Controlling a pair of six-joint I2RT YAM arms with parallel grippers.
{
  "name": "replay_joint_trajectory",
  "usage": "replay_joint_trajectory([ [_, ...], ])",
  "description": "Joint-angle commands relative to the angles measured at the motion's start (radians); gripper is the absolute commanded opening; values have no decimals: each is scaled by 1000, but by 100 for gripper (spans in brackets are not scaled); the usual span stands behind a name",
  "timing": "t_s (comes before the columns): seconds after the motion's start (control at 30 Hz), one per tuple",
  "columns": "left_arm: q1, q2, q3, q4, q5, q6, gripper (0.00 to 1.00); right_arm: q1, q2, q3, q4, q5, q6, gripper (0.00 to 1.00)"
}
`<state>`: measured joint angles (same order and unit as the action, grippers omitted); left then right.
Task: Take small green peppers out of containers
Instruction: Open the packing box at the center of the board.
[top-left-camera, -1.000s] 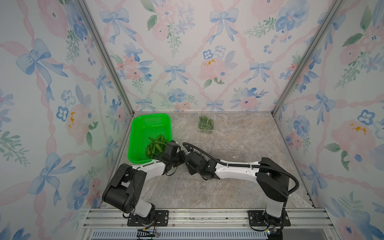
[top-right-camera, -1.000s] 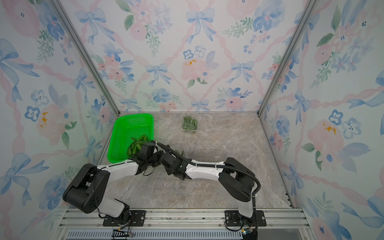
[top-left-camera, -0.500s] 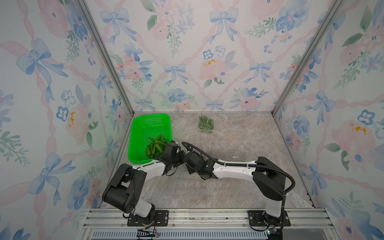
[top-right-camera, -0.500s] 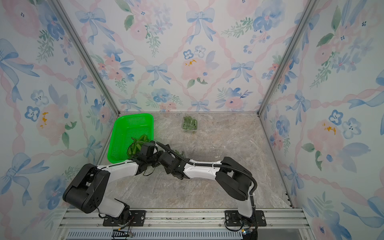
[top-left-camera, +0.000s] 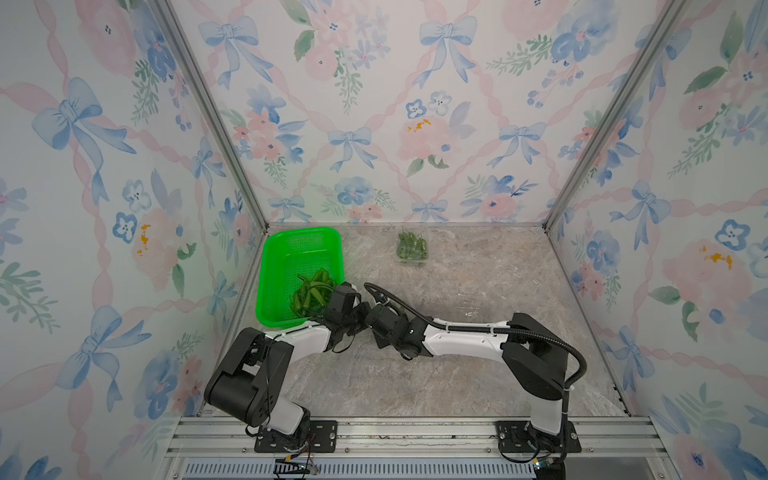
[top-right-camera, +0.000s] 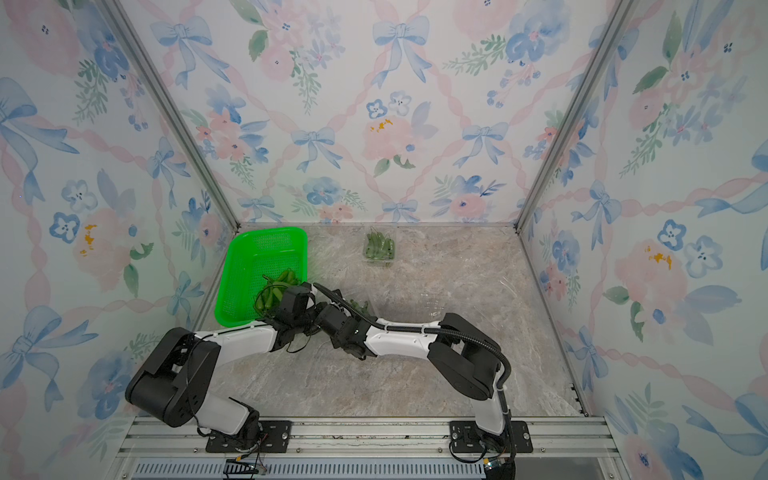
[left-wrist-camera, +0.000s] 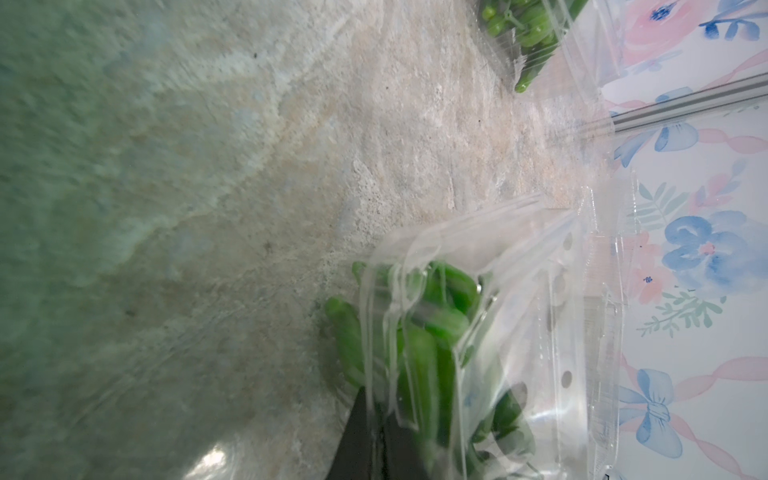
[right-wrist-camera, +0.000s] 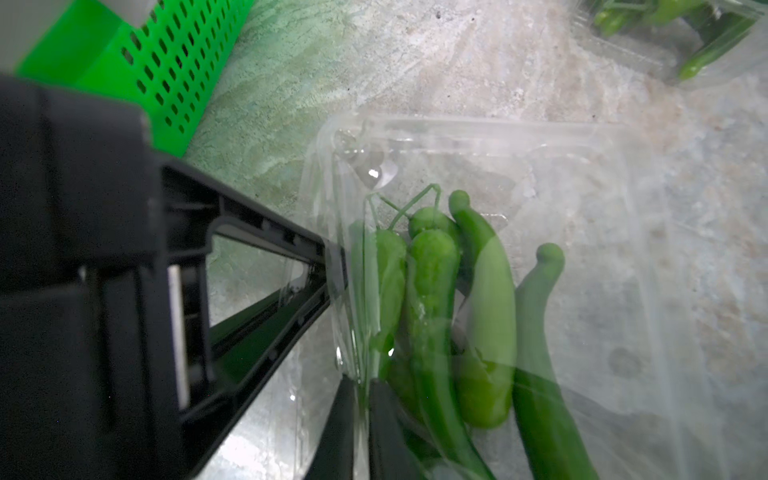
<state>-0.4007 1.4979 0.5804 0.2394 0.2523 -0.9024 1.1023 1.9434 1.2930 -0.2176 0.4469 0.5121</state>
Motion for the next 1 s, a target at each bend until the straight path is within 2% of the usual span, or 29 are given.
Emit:
replay_joint_trajectory([
  [0.0, 2, 7, -13, 14, -1, 12, 9, 2, 48, -7, -160, 8, -17, 6],
  [0.13, 2, 14, -14, 14, -4, 21, 8, -5, 45, 17, -183, 35, -57, 0],
  [0.37, 3, 31, -12, 1, -14, 37, 6, -49, -41, 34, -188, 26, -101, 0],
  [0.67, 3, 31, -1, -24, -35, 51, 5, -107, -158, 35, -146, -67, -82, 0],
  [0.97, 1, 26, -3, -36, -47, 55, 3, -174, -266, -17, -121, -105, -66, 0],
])
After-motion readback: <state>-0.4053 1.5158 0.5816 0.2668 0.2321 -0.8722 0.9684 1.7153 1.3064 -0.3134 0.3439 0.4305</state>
